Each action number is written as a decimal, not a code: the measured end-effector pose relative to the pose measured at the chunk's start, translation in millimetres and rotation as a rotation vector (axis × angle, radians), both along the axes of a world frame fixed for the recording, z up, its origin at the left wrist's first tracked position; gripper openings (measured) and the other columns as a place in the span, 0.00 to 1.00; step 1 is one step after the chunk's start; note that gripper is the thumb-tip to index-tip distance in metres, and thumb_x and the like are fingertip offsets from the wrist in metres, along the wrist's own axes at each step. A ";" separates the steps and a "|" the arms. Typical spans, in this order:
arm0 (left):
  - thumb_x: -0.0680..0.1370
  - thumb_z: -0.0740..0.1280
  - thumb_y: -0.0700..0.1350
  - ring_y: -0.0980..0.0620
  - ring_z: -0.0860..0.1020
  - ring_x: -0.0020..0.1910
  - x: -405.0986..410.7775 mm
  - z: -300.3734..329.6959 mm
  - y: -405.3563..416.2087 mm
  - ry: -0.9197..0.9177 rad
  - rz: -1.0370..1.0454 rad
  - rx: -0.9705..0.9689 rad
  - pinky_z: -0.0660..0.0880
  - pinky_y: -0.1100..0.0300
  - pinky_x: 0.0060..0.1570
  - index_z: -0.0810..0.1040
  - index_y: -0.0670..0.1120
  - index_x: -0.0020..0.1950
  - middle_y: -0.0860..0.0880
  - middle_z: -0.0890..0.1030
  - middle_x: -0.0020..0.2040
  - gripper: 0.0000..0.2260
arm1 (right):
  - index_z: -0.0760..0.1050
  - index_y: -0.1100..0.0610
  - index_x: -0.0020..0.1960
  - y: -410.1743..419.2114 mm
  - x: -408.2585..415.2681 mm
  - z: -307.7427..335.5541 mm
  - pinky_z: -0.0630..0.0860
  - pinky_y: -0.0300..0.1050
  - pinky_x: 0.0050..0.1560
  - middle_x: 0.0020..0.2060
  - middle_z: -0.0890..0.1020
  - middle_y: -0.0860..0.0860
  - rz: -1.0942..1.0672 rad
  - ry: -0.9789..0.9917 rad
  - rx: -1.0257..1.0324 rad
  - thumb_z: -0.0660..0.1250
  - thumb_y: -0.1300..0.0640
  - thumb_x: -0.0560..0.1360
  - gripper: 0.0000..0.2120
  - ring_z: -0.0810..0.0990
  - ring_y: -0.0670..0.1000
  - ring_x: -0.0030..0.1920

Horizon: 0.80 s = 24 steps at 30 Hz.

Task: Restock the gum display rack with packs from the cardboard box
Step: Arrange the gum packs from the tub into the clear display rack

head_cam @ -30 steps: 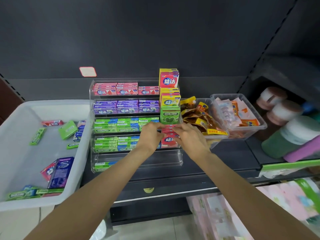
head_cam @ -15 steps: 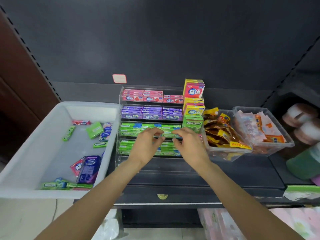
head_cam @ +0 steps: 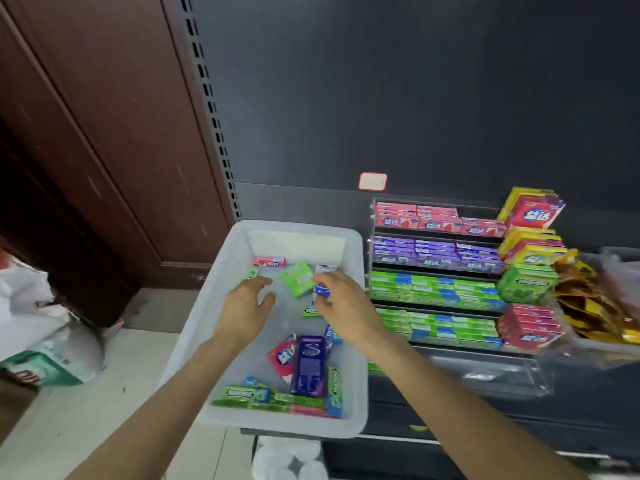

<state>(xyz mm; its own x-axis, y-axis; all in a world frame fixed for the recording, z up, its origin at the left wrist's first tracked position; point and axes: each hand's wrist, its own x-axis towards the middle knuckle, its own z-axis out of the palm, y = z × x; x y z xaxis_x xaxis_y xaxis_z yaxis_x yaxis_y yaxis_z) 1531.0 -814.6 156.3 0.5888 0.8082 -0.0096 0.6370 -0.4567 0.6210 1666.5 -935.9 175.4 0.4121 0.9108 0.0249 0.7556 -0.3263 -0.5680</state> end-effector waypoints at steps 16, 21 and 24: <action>0.78 0.62 0.43 0.45 0.56 0.74 -1.5 -71.9 52.5 0.448 -0.317 0.014 0.62 0.52 0.69 0.57 0.47 0.76 0.45 0.54 0.76 0.27 | 0.65 0.60 0.69 58.9 -25.0 -66.1 0.71 0.50 0.59 0.73 0.61 0.54 0.037 -0.045 -0.428 0.56 0.60 0.80 0.18 0.74 0.58 0.63; 0.76 0.62 0.38 0.44 0.67 0.63 0.2 -75.9 54.0 0.359 -0.333 0.057 0.68 0.53 0.58 0.64 0.45 0.70 0.44 0.70 0.63 0.22 | 0.69 0.55 0.68 58.3 -14.0 -68.0 0.71 0.51 0.60 0.64 0.71 0.54 -0.013 -0.161 -0.427 0.60 0.69 0.76 0.23 0.70 0.56 0.64; 0.75 0.64 0.39 0.41 0.69 0.61 3.4 -76.5 54.8 0.319 -0.218 -0.016 0.69 0.51 0.57 0.67 0.42 0.67 0.41 0.69 0.60 0.19 | 0.70 0.56 0.66 61.2 -10.3 -73.2 0.71 0.50 0.57 0.60 0.73 0.55 0.014 -0.331 -0.480 0.60 0.70 0.75 0.21 0.70 0.57 0.62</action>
<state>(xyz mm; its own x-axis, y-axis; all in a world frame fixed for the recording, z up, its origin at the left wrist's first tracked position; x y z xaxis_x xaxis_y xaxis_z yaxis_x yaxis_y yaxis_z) 1534.4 -759.8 79.9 0.7122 0.6626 -0.2316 0.6883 -0.5945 0.4157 1656.2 -874.7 102.1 0.4409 0.8571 -0.2665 0.8737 -0.4778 -0.0916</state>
